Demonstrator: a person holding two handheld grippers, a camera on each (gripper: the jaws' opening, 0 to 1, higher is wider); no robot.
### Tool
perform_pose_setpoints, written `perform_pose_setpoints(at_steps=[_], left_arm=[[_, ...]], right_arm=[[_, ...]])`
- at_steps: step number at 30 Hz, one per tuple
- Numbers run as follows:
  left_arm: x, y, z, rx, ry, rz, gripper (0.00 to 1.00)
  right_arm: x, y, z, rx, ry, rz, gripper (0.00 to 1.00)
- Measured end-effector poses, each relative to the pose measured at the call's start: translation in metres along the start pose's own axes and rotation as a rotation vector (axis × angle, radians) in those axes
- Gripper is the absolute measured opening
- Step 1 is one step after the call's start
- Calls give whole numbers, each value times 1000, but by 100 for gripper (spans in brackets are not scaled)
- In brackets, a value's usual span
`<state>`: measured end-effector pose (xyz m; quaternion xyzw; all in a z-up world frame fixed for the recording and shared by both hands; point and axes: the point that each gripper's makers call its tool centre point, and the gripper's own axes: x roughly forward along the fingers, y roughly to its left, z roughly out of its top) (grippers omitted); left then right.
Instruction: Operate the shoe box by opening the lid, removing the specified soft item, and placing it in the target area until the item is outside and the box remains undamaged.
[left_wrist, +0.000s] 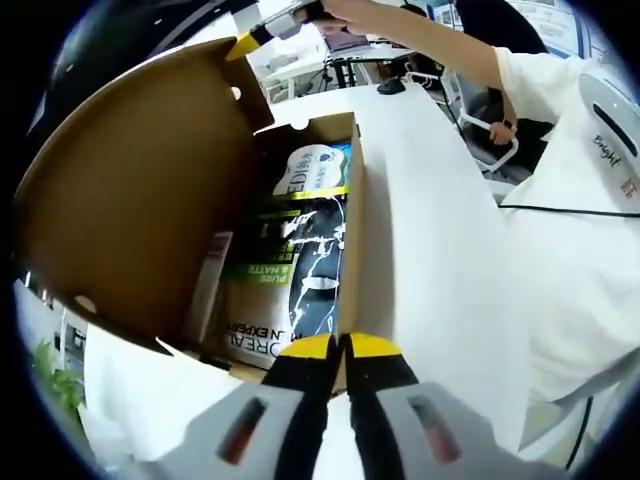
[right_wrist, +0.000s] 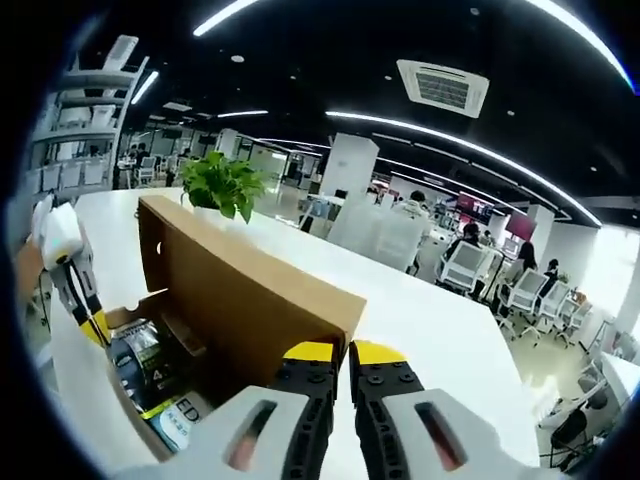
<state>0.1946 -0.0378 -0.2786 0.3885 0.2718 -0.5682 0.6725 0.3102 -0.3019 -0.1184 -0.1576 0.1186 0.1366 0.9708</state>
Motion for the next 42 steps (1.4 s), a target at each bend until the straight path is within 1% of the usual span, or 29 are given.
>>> perform_pose_setpoints(at_steps=[1,2,10,12,14,15,18,19,21,27,31,33,37,42], left_arm=[[0,0,0,0,0,-1,4],[0,0,0,-1,0,0,4],[0,0,0,5,-1,5,4],[0,0,0,4,-1,7,4],[0,-1,0,3,0,7,4],[0,0,0,2,1,8,4],[0,0,0,-1,6,9,5],[0,0,0,2,8,9,5],[0,0,0,9,8,9,4],[0,0,0,12,17,7,4],[0,0,0,11,6,11,4],[0,0,0,8,1,11,4],[0,0,0,9,2,12,4],[0,1,0,12,1,13,5]], right_arm=[[1,0,0,13,2,4,2],[1,0,0,44,9,12,2],[10,-3,2,56,17,-8,1],[12,-4,2,130,23,-28,1],[17,-8,4,154,-7,-78,1],[18,-10,5,106,-37,-119,0],[23,-10,6,40,-83,-205,0],[24,-9,6,47,-86,-207,0],[26,-9,7,107,-90,-197,0],[41,-16,9,68,-94,-208,0],[40,-17,8,121,-103,-195,0],[40,-17,8,114,-101,-192,0],[47,-21,10,99,-87,-187,0],[51,-22,10,105,-73,-182,0]])
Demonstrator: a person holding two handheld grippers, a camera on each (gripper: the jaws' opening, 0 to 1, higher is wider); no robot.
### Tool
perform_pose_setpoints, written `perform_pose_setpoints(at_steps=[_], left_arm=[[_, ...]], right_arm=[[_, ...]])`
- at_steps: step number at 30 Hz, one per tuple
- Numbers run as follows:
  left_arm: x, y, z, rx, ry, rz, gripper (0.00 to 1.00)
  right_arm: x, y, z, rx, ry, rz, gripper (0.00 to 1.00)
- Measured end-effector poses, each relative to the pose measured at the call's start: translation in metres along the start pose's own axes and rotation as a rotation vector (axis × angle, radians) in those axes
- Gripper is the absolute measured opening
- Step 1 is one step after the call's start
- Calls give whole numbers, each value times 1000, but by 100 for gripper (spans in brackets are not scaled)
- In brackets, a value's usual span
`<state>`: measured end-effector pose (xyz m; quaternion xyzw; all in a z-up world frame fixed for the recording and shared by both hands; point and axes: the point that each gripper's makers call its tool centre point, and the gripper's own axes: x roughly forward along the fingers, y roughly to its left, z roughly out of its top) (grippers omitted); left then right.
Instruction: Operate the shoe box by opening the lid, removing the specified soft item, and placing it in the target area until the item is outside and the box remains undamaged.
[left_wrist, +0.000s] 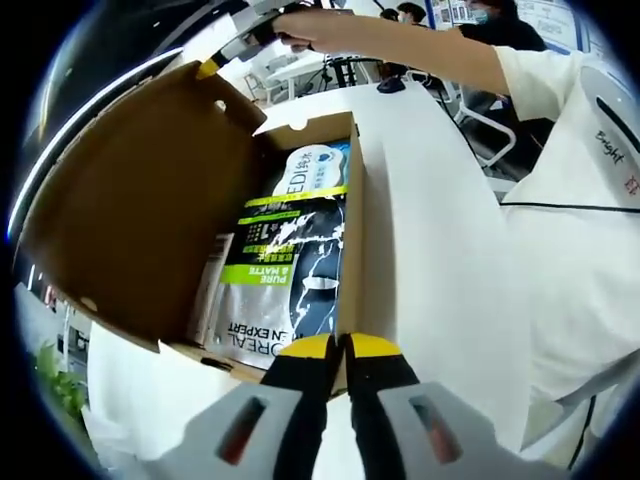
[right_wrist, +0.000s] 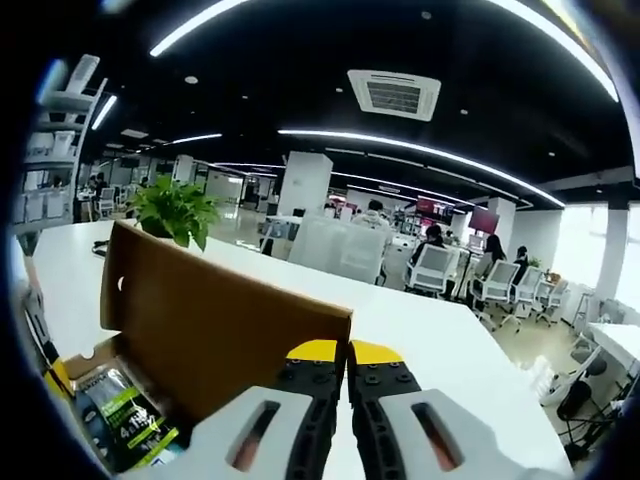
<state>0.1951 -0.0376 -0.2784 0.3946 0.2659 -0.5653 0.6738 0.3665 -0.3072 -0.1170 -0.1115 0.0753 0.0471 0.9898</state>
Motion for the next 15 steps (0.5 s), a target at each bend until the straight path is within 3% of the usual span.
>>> perform_pose_setpoints(at_steps=[3,8,15], left_arm=[[0,0,0,-3,-2,1,5],[0,0,0,-6,-2,-2,5],[0,0,0,-11,-10,7,5]], right_arm=[[2,0,-1,24,14,4,0],[9,-2,-3,141,62,35,0],[10,1,-6,118,45,-2,0]])
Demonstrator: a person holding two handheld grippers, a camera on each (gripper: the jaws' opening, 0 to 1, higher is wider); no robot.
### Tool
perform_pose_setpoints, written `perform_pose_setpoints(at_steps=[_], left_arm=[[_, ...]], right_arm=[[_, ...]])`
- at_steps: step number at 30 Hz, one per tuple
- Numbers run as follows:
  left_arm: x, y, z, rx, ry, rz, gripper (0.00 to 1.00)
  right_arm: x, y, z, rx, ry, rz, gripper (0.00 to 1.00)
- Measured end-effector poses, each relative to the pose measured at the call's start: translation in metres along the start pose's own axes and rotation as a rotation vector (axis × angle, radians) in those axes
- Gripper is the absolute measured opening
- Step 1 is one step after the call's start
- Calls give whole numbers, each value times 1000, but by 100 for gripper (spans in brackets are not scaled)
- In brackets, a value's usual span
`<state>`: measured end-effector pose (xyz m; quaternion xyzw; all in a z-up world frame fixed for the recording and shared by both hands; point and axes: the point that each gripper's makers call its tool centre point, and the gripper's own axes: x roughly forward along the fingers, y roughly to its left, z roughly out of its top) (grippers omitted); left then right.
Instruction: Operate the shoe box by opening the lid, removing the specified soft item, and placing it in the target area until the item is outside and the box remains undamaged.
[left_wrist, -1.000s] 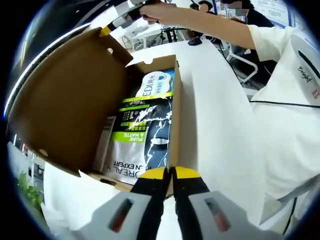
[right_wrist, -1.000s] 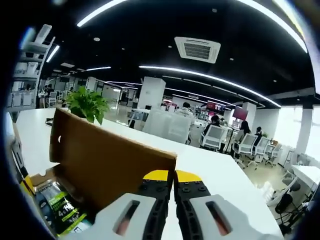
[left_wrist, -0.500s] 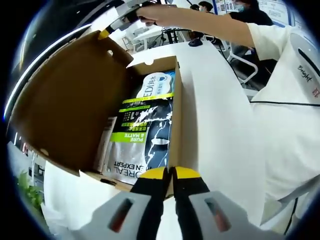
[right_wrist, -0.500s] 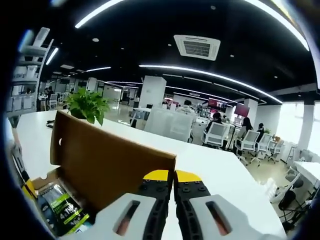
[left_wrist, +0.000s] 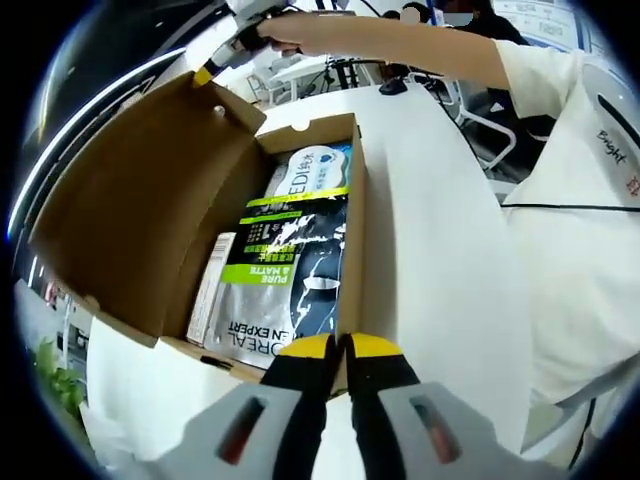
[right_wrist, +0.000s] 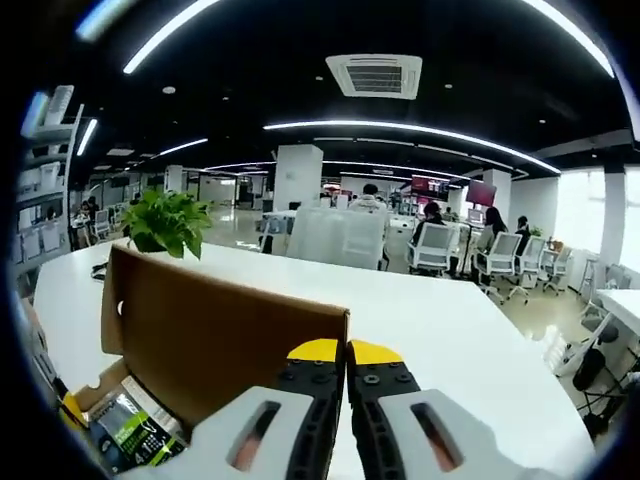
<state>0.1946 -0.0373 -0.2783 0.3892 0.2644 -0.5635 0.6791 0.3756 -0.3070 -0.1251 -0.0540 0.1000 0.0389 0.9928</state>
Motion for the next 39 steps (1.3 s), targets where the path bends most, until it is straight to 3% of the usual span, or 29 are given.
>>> perform_pose_setpoints(at_steps=[2,10,18,27,39], left_arm=[[0,0,0,2,-1,0,5],[0,-1,0,5,3,0,5],[1,-1,0,5,2,2,5],[2,-1,-1,46,64,19,5],[1,-1,-2,37,50,14,5]], right_arm=[[4,-3,2,26,5,1,0],[20,-3,0,-13,49,-14,0],[29,-3,-4,16,109,19,0],[40,1,-15,45,177,19,0],[38,0,-20,56,193,15,0]])
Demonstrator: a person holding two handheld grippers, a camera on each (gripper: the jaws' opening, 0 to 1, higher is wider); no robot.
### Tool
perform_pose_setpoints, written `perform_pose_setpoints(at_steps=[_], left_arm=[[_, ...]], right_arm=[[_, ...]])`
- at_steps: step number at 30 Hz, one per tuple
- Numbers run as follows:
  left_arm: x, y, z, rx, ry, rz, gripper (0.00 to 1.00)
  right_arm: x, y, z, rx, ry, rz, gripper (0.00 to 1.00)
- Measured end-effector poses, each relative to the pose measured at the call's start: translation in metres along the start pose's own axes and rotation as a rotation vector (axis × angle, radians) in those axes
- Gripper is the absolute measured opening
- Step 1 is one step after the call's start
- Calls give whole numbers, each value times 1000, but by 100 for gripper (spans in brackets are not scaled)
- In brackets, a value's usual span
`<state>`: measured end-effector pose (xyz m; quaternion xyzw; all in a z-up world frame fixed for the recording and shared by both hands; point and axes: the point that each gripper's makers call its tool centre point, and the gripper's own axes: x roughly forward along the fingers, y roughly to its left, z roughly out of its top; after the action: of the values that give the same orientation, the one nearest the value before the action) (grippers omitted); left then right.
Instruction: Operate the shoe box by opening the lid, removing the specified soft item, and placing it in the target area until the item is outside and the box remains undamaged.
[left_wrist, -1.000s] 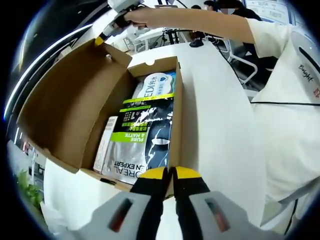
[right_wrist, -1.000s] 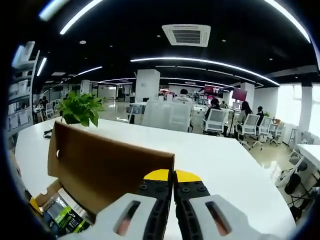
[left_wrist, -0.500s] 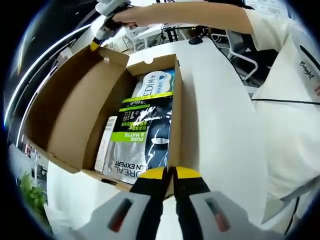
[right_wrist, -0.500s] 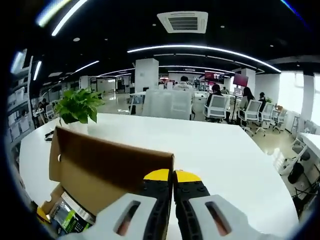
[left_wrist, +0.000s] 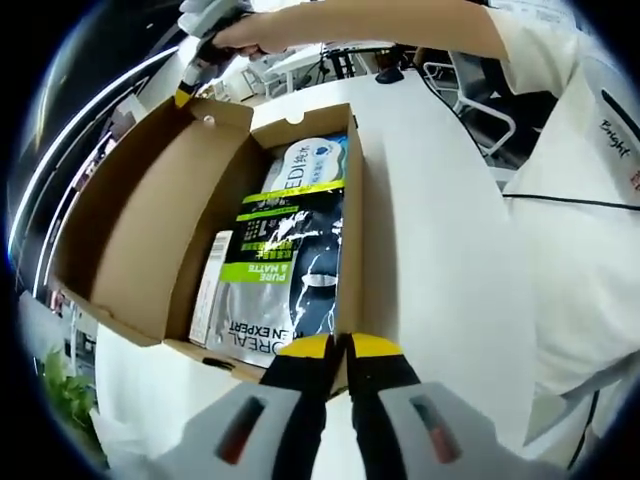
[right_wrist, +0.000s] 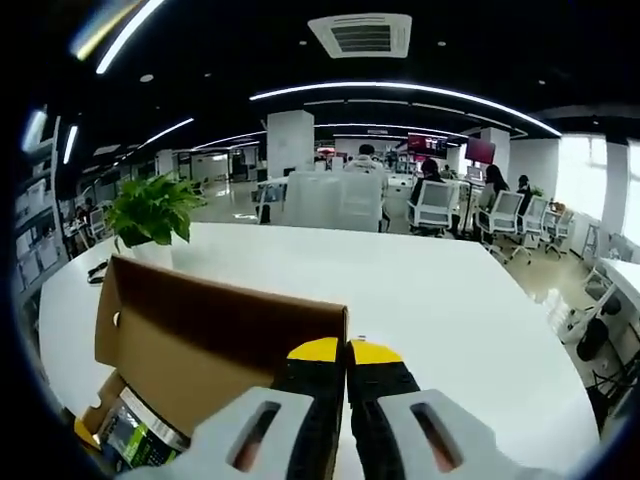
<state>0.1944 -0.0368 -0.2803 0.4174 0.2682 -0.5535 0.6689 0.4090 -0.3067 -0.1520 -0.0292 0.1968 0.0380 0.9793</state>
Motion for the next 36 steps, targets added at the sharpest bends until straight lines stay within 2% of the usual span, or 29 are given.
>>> perform_pose_setpoints(at_steps=[3,9,14,23,28,36], left_arm=[[0,0,0,4,5,10,5],[-1,1,0,6,-1,11,6],[0,1,0,4,-6,8,6],[0,1,0,3,-5,-2,6],[0,0,-1,7,7,-9,5],[0,0,-2,1,-11,-10,5]], right_arm=[[4,-1,-1,21,16,0,0],[10,0,-7,-3,28,-16,0],[19,-2,-9,12,37,-18,0],[39,-4,-21,21,121,-19,0],[50,-8,-24,51,135,-15,0],[60,-7,-32,43,172,-4,0]])
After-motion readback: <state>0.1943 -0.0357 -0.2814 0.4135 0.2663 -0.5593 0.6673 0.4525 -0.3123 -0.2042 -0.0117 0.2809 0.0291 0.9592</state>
